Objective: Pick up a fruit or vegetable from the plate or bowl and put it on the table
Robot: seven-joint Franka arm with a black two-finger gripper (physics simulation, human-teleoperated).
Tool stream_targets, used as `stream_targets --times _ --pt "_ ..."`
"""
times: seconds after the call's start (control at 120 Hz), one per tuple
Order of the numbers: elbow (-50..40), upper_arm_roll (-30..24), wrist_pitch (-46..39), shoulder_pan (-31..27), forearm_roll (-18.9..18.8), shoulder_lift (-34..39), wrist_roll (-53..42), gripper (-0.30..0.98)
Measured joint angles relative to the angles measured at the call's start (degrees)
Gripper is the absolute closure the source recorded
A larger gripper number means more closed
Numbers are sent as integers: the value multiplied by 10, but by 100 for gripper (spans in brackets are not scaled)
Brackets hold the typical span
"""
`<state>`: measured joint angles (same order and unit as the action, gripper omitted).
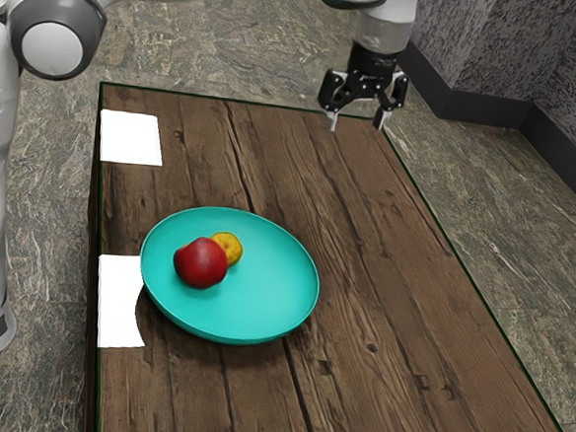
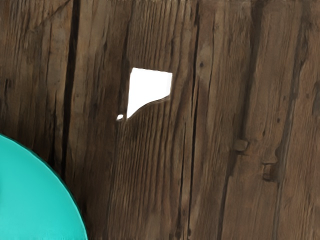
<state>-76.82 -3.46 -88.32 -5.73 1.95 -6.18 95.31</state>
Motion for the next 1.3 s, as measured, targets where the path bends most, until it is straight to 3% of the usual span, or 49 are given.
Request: stream_targets --times 0.208,0.35,0.483,0.625,0.725,0.883,1.05,1.192,1.3 --pt "0 -2 -16 4 18 6 118 0" --pt "-5 -2 -8 0 46 7 111 0" --pt "-45 -1 6 15 66 6 -3 0" --pt "-323 16 -60 32 53 173 -129 0" --pt "-430 19 -109 30 54 229 -202 0" --pt "-475 19 -165 43 56 234 -298 0" --pt "-476 17 -224 106 47 219 -398 1" --pt "-473 18 -257 145 -43 207 -517 0" --pt "-494 38 -270 145 -72 221 -611 0"
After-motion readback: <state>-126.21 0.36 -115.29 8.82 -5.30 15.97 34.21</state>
